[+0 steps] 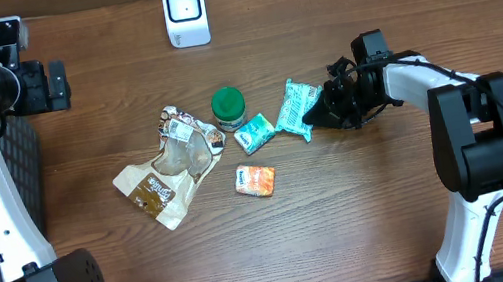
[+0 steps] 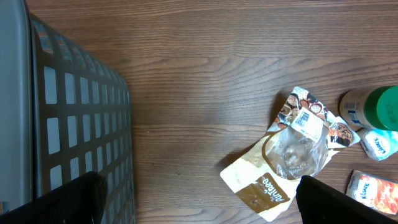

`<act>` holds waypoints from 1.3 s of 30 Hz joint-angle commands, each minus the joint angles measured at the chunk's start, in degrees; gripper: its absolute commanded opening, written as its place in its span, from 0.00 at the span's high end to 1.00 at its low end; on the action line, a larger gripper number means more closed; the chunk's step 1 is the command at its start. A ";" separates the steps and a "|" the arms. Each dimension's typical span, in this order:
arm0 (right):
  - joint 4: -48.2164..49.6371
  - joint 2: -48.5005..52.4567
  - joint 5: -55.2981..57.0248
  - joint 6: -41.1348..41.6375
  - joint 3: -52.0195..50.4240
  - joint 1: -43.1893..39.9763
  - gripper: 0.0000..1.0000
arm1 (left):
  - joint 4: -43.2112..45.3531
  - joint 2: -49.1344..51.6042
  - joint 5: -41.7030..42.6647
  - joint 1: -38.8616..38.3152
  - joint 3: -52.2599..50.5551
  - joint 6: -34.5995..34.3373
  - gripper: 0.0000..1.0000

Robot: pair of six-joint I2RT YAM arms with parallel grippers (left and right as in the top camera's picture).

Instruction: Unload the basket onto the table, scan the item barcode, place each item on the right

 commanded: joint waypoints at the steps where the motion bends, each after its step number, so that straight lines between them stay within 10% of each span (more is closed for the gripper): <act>1: -1.99 2.86 7.02 0.57 0.13 0.37 0.96 | 0.22 0.28 0.42 0.22 0.02 1.27 0.01; 20: -34.51 -1.84 26.97 -31.41 19.37 0.66 0.96 | 0.22 0.28 0.42 0.22 0.02 1.27 0.00; 21: -33.68 -1.84 28.00 -31.34 19.39 0.59 0.86 | 0.22 0.28 0.42 0.22 0.02 1.27 0.01; 22: -33.00 -1.84 28.44 -31.15 19.65 0.52 0.53 | 0.22 0.28 0.42 0.20 0.02 1.27 0.00; 24: -32.89 -1.84 28.50 -29.40 20.52 0.31 0.31 | 0.22 0.28 0.42 0.22 0.02 1.27 0.01; 28: -34.16 -1.84 27.12 -21.64 24.48 0.17 0.36 | 0.22 0.28 0.42 0.22 0.02 1.27 0.00; 32: -34.45 -1.88 23.71 -9.97 25.90 1.44 0.72 | 0.22 0.28 0.42 0.22 0.02 1.27 0.00; 39: -28.89 -1.79 48.13 14.64 19.74 1.62 0.73 | 0.22 0.28 0.42 0.22 0.02 1.27 0.01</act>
